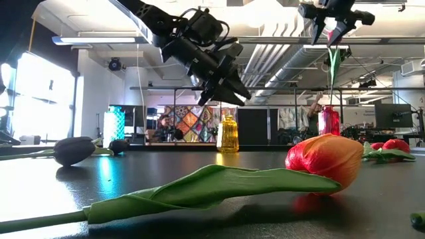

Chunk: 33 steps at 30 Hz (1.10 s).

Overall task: Sort flowers into vase by color
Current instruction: Put the bottom red flower into the red vase

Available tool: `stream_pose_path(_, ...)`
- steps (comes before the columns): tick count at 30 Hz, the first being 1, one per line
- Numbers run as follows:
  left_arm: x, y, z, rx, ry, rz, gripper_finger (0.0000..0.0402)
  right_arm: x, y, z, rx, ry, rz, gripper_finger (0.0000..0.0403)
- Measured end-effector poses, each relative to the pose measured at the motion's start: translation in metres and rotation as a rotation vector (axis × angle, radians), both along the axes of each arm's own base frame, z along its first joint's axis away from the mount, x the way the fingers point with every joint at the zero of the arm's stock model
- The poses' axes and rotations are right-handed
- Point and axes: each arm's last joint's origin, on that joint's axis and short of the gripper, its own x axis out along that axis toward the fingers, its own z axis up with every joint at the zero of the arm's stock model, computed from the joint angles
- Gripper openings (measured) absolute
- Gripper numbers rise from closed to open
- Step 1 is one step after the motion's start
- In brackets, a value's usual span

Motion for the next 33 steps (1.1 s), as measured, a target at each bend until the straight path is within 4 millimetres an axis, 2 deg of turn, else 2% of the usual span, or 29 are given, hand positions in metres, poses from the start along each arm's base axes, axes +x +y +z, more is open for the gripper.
stream_pose_path(6, -0.007, -0.003, -0.007, 0.041, 0.114, -0.066, 0.0124, -0.007, 0.005, 0.027, 0.001, -0.058, 0.045, 0.0202)
stream_pose_path(14, -0.008, 0.001, -0.006, 0.109, 0.119, -0.118, 0.0124, -0.024, 0.026, 0.058, 0.056, -0.083, 0.162, 0.0202)
stream_pose_path(23, -0.007, 0.000, 0.006, 0.104, 0.048, -0.107, 0.0124, -0.024, 0.047, 0.066, 0.166, -0.163, 0.379, 0.0202)
stream_pose_path(27, -0.003, -0.011, 0.009, 0.060, 0.009, -0.150, 0.0124, -0.020, 0.055, 0.065, 0.248, -0.183, 0.492, 0.0202)
stream_pose_path(33, 0.006, -0.054, 0.009, 0.084, 0.009, -0.257, 0.0124, -0.015, 0.066, 0.064, 0.333, -0.225, 0.540, 0.0202)
